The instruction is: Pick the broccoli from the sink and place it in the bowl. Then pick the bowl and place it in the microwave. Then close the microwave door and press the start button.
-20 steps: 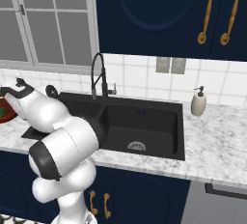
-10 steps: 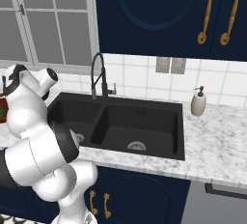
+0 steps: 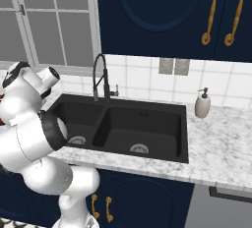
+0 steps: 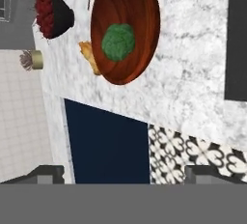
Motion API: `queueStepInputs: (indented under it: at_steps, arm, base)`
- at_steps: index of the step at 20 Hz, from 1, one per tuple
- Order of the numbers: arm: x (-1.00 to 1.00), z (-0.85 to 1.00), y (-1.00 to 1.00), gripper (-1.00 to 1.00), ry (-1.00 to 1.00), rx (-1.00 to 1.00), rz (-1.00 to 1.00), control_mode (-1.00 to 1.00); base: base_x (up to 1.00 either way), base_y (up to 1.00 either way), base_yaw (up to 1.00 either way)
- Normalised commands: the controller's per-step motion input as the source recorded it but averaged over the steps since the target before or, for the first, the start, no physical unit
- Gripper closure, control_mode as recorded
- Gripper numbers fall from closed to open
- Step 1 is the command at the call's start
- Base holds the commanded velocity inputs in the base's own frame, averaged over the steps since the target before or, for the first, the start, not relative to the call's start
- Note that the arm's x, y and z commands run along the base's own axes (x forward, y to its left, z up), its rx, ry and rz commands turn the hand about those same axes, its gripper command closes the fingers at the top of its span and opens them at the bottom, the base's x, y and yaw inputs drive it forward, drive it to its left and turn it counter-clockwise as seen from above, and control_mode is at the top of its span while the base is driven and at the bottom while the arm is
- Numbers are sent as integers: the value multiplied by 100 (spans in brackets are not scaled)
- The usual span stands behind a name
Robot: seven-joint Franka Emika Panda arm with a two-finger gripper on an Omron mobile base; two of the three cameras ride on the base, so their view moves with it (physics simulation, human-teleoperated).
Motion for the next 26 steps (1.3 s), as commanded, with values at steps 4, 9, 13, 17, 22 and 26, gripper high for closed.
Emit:
queueStepInputs:
  at_steps: [4,9,13,17,22,26]
  arm:
    - [34,-47,33,-100,1,-6,-1,-100]
    - [44,-36,21,-100,6,-10,-4,-100]
    - [57,-23,43,-100,6,-5,-9,-100]
    - [54,-42,33,-100,7,-9,-8,-100]
    - [56,-39,43,-100,10,-12,-8,-100]
    - [46,-38,42,-100,10,-10,-7,-100]
  base:
    - [0,0,0]
    - [0,0,0]
    - [0,0,0]
    - [0,0,0]
    - [0,0,0]
    - [0,0,0]
